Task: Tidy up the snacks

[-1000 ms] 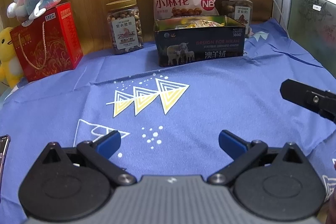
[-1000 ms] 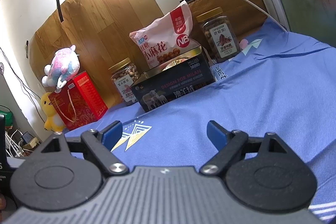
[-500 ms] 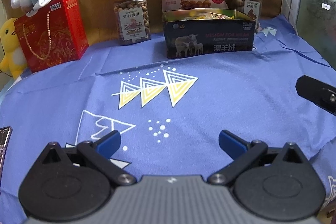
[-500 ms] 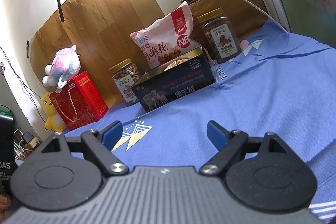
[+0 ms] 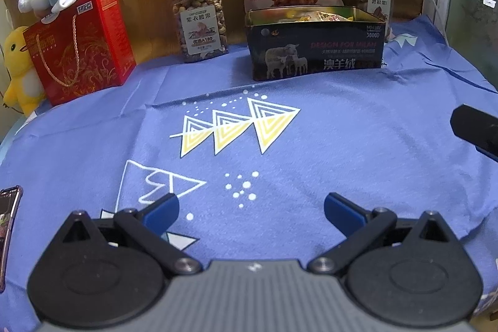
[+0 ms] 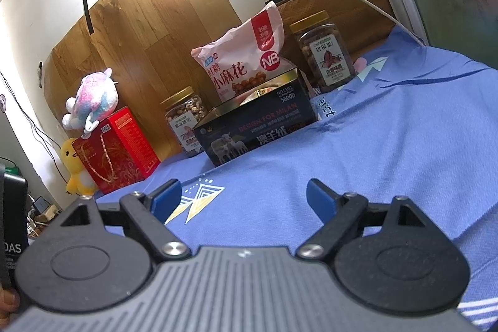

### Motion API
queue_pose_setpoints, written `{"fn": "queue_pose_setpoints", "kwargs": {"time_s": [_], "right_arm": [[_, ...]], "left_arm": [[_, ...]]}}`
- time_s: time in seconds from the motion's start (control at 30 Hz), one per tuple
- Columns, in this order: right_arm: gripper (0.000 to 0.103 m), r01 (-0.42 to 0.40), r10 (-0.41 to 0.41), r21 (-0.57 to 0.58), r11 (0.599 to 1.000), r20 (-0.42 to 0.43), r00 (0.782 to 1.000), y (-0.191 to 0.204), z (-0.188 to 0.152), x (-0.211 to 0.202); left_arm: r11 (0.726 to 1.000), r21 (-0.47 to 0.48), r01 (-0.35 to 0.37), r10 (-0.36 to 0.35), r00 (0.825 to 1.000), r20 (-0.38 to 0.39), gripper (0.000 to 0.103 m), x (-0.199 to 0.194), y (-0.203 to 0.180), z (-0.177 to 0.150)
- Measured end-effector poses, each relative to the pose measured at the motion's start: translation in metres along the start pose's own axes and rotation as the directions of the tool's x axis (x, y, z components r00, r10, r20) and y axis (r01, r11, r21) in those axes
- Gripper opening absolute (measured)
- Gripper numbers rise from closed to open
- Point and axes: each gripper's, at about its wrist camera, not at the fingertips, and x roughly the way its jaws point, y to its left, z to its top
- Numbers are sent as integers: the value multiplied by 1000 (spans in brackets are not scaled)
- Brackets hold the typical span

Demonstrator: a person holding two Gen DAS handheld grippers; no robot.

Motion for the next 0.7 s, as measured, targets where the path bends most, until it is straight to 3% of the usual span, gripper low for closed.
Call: {"fn": "queue_pose_setpoints", "kwargs": {"time_s": [0.53,0.7], "right_arm": [[89,2,-2,5,1000,1,1000,-1,-1,0],[89,3,-3,3,1000,2,1000,-1,-1,0]], "left_arm": [[1000,11,0,0,1000,-6,103,2,-3,0],[1000,13,21,-21,999,45,103,-6,-2,-1]]}}
